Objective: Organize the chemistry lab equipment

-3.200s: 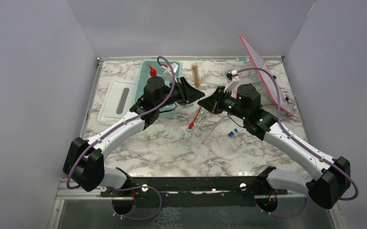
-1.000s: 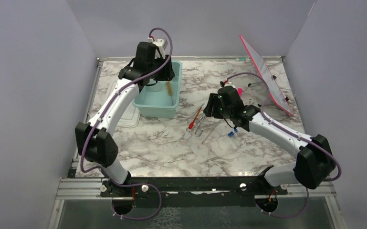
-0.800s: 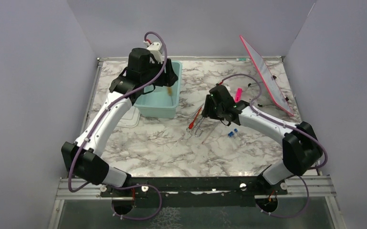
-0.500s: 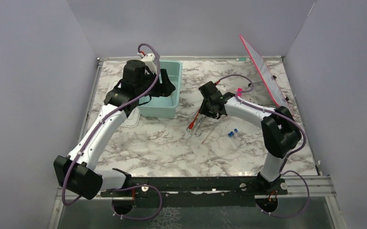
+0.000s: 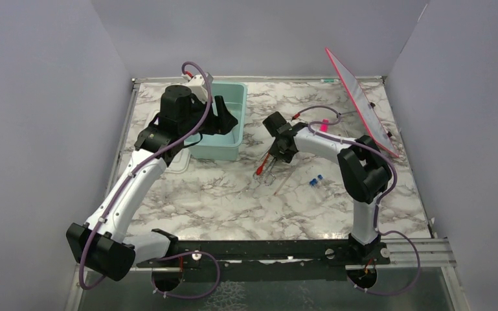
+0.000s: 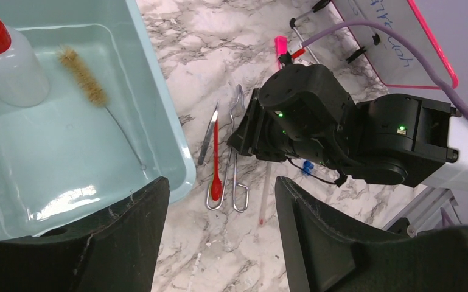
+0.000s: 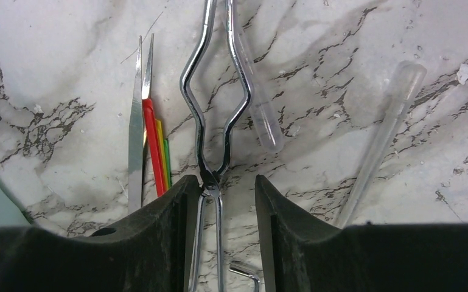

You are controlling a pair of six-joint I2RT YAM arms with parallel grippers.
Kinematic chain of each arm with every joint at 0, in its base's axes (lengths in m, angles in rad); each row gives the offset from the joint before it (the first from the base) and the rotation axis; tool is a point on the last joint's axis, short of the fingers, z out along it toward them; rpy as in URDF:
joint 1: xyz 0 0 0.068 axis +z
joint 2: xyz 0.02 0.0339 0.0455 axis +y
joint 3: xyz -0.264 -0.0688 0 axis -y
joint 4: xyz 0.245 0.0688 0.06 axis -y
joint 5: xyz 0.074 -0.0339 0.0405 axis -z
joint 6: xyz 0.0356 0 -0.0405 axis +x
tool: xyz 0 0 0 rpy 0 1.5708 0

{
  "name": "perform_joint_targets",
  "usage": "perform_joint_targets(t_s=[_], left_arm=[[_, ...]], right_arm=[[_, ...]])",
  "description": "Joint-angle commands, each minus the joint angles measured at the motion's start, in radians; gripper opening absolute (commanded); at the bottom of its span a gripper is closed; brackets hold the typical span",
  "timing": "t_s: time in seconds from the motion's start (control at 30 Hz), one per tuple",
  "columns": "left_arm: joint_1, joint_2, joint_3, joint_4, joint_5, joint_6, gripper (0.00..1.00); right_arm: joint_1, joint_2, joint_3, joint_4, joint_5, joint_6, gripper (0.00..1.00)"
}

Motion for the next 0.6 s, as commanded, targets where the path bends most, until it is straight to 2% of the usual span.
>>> perform_joint_targets(t_s=[0.0,0.23,0.37,0.57], left_arm=[[0.000,-0.030,0.010,0.024,0.029,0.002,0.67],[0.000,-0.030,0.009,0.024,0.035,0.003,0.68],[0.000,-0.027,0.009,0.023,0.035,0.008,0.68],[0.000,-0.024,0.007,0.023,0.033,0.010,0.69]], right_arm=[[-0.002,0.030,0.006,0.010,0.023,0.017,0.43],[-0.003,0.068,0.027,-0.018,0.040,0.040,0.42],[-0.001,0.100,0.054,-0.049,0.044,0.056,0.38],[-0.002,0.096,0.059,-0.068,0.049,0.072,0.10]])
